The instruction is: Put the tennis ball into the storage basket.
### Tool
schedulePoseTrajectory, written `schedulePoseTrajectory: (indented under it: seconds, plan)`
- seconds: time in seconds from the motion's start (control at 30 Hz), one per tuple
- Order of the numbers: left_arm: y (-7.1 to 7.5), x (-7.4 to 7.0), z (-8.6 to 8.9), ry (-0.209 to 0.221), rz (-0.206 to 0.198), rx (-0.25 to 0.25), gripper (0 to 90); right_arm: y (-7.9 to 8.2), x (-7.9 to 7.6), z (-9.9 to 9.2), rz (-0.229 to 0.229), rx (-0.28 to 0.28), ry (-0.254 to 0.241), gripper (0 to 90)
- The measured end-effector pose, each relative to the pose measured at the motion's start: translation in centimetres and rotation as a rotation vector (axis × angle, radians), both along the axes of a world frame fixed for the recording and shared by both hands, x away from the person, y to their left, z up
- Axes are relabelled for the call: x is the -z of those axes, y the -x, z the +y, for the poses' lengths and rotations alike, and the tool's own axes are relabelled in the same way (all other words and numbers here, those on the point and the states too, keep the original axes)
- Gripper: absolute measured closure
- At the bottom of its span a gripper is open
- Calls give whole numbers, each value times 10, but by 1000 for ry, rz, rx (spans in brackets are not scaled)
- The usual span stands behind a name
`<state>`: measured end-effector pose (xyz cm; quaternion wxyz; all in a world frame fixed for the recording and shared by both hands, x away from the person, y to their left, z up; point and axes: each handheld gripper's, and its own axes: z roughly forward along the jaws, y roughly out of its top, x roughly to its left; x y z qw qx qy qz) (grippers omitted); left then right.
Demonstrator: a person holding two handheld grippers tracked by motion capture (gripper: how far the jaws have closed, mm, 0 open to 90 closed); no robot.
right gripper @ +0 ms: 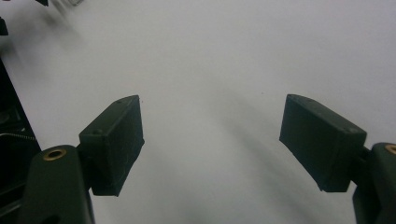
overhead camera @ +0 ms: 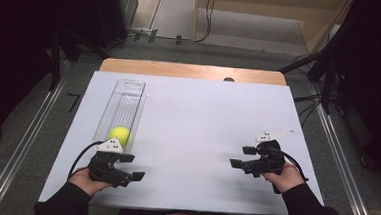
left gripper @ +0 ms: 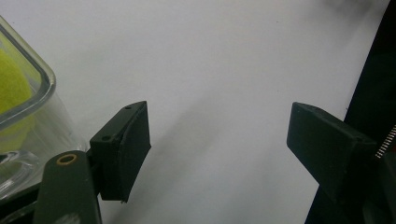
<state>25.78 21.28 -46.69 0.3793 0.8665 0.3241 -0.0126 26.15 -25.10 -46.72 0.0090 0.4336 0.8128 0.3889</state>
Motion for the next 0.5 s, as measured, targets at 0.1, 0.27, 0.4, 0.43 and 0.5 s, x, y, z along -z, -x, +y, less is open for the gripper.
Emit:
schedulePoseTrajectory:
  seconds: [0.1, 0.27, 0.4, 0.43, 0.5]
  plan:
    - [0, 0, 0, -1, 1, 0, 221, 3, 1, -4, 2, 9, 6, 195]
    - [0, 0, 0, -2, 0, -2, 221, 8, 3, -12, 3, 25, 5, 195]
    - [0, 0, 1, -4, 0, -4, 222, 11, 5, -18, 0, 38, 12, 195]
    - [0, 0, 1, -4, 0, -5, 222, 12, 5, -20, 0, 40, 15, 195]
    - [0, 0, 1, -5, 0, -6, 222, 13, 6, -22, -4, 43, 20, 195]
